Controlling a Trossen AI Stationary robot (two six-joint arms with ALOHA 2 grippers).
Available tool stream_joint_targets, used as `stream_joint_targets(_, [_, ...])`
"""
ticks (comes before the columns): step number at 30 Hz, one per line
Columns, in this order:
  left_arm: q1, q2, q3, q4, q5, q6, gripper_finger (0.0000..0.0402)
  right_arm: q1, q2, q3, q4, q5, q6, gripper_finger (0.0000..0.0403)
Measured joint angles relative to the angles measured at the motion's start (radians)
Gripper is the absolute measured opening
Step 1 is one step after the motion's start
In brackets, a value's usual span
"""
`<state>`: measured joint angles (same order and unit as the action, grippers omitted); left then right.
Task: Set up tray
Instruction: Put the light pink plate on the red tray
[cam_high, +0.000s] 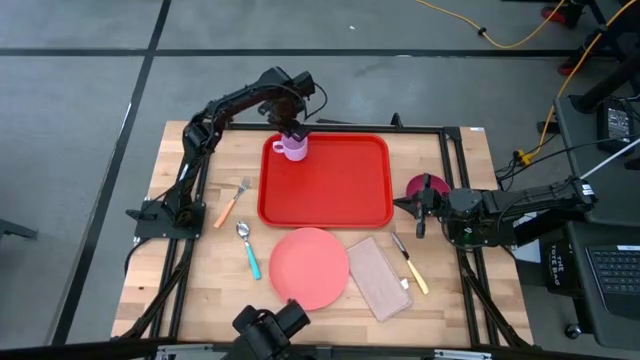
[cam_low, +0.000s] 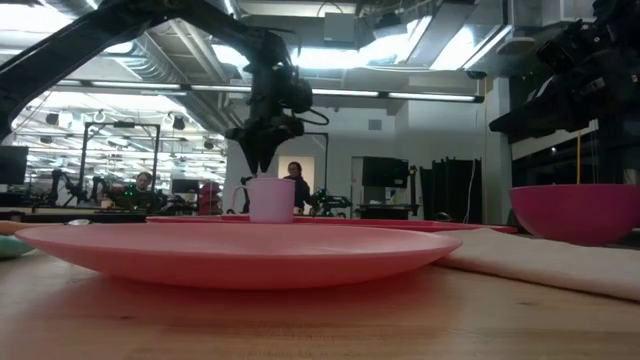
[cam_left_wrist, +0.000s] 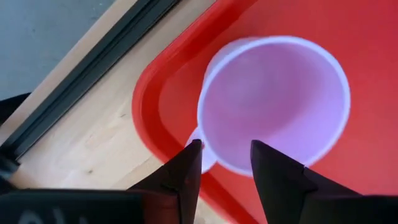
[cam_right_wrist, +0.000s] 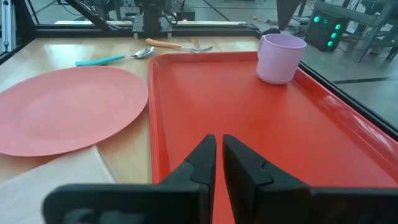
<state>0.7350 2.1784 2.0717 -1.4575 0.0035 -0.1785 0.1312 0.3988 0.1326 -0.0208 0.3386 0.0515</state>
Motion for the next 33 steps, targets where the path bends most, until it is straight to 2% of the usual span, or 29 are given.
stream_joint_targets(7, [0.000,-0.004,0.103,-0.085,-0.017,0.032,0.0132,0.000,0.000,0.000,0.000,0.000,0.022,0.0035])
stream_joint_targets(10, [-0.011,-0.025,0.107,-0.088,-0.034,0.104,0.0132,0.000,0.000,0.000,0.000,0.000,0.049,0.0035])
stream_joint_targets(15, [-0.048,-0.051,0.107,-0.087,-0.166,0.148,0.0132,0.000,0.000,0.000,-0.004,0.000,0.055,0.0035])
stream_joint_targets(21, [-0.084,-0.093,0.107,-0.088,-0.158,0.184,0.0128,0.000,0.000,0.000,-0.001,0.000,0.047,0.0035])
stream_joint_targets(26, [-0.122,-0.131,0.107,-0.067,-0.187,0.190,0.0100,0.000,0.000,0.000,-0.001,0.000,0.037,0.0035])
stream_joint_targets(33, [-0.167,-0.147,0.102,-0.007,-0.158,0.218,0.0046,0.001,-0.002,0.000,0.000,-0.027,-0.006,0.0035])
